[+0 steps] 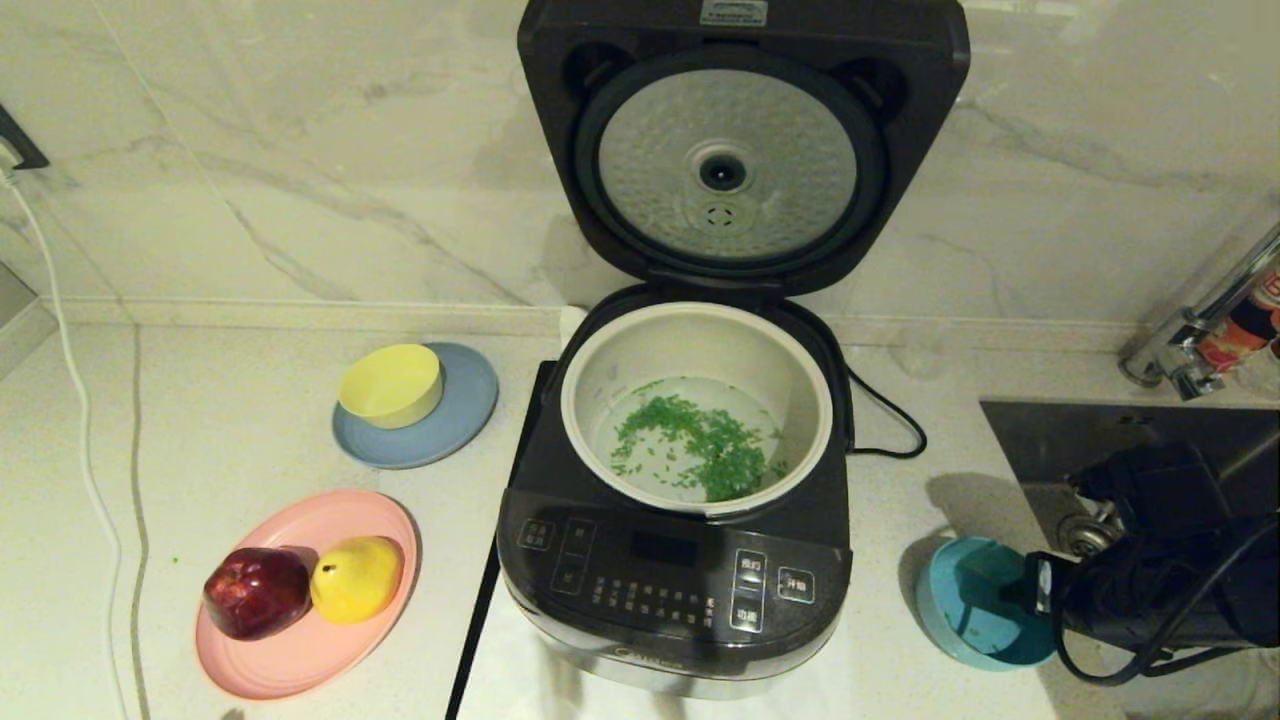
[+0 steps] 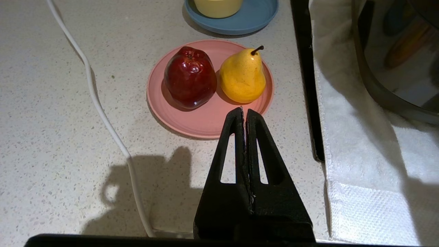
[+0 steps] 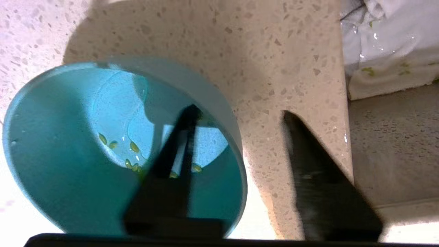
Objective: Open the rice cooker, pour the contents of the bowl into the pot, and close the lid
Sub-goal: Place the bowl on the table, then turn off the tap
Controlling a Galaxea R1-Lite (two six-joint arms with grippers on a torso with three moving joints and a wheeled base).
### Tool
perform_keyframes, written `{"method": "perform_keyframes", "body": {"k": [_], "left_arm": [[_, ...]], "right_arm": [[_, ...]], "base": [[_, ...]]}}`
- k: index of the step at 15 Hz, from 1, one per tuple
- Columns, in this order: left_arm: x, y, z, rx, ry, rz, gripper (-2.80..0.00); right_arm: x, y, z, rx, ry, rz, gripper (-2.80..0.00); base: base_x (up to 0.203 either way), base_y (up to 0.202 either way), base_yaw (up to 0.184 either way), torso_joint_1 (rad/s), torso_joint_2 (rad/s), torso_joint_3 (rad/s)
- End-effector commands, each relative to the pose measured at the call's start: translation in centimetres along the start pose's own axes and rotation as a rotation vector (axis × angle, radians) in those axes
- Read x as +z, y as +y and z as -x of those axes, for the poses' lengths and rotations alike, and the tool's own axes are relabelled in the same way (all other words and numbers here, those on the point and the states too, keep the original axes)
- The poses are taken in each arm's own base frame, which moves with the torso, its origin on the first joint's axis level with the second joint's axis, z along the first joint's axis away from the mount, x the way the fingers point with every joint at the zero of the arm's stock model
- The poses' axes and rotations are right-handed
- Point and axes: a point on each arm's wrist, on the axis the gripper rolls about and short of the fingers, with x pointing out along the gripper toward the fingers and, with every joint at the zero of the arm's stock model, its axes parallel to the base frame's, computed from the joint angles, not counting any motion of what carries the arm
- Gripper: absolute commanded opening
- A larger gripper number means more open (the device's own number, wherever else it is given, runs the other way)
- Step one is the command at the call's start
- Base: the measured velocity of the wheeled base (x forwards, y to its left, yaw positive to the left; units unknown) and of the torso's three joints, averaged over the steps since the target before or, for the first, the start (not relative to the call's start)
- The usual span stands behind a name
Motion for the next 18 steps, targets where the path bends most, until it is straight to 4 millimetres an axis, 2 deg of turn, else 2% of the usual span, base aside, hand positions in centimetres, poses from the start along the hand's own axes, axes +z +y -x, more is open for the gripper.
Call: {"method": "perform_keyframes", "body": {"k": [1,5,7,9,14,16,18], "left_arm": [[0.0,0.0,0.0,0.001,-0.001,0.000,-2.80],[0.0,0.0,0.0,0.001,-0.001,0.000,-2.80],[0.0,0.0,0.0,0.001,-0.001,0.000,-2.80],[0.0,0.0,0.0,0.001,-0.001,0.000,-2.80],[0.0,0.0,0.0,0.001,-0.001,0.000,-2.80],[0.0,0.0,0.0,0.001,-0.001,0.000,-2.80],[0.0,0.0,0.0,0.001,-0.001,0.000,-2.80]], "right_arm": [[0.5,0.0,1.9,0.027,-0.063,-0.023,0.00],[1.2,-0.5,8.0,0.090,-0.205,-0.065,0.00],[2.4,-1.4,10.7,0.069,-0.259,-0.108,0.00],[3.0,-2.1,12.1,0.042,-0.288,-0.132,-2.80],[3.5,-3.0,13.7,-0.005,-0.357,-0.167,-2.80],[4.1,-3.2,13.4,-0.106,-0.393,-0.166,-2.80],[4.9,-3.7,12.2,-0.256,-0.410,-0.143,-2.80]], "base": [[0.000,0.000,0.000,0.000,0.00,0.000],[0.000,0.000,0.000,0.000,0.00,0.000],[0.000,0.000,0.000,0.000,0.00,0.000],[0.000,0.000,0.000,0.000,0.00,0.000],[0.000,0.000,0.000,0.000,0.00,0.000],[0.000,0.000,0.000,0.000,0.00,0.000],[0.000,0.000,0.000,0.000,0.00,0.000]]}}
